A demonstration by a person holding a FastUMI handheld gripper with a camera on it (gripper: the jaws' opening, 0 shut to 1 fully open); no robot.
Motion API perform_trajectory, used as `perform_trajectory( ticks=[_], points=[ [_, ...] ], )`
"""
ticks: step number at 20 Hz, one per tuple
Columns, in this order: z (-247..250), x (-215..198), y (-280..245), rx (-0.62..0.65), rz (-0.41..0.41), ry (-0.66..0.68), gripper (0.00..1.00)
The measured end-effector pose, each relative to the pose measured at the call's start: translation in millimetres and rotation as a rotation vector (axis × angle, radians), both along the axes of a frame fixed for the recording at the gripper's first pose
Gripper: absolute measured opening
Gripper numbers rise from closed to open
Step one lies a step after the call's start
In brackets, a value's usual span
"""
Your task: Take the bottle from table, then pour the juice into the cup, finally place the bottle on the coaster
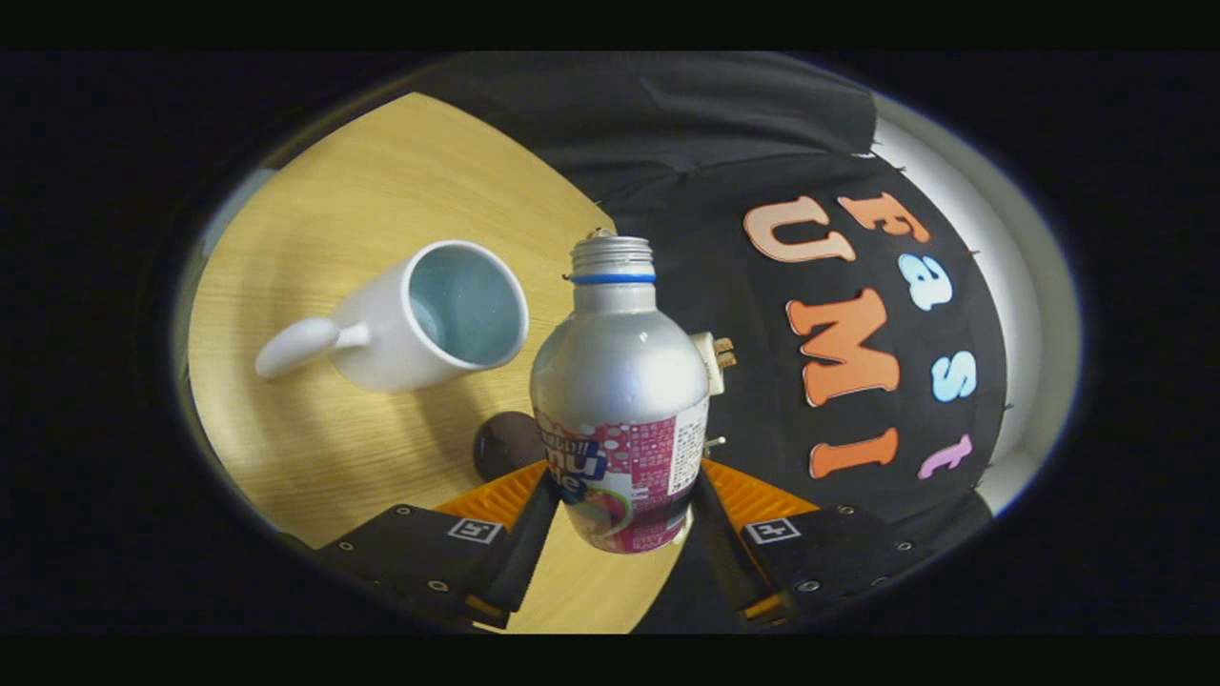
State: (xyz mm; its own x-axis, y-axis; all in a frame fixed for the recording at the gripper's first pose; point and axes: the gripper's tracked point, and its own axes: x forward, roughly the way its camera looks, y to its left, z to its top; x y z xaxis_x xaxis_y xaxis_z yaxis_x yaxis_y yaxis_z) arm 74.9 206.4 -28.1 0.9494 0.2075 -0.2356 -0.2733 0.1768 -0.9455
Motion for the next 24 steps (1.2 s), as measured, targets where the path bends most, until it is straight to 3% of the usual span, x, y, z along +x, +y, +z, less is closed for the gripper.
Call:
perform_trajectory(
  ticks=[10,18,24],
  points=[
    [6,4,9,0.450,-0.057,0.159,0.78],
    [-8,33,-4,0.754,-0.144,0.279,0.78],
    [-27,61,-11,1.054,-0.235,0.400,0.78]
  ],
)
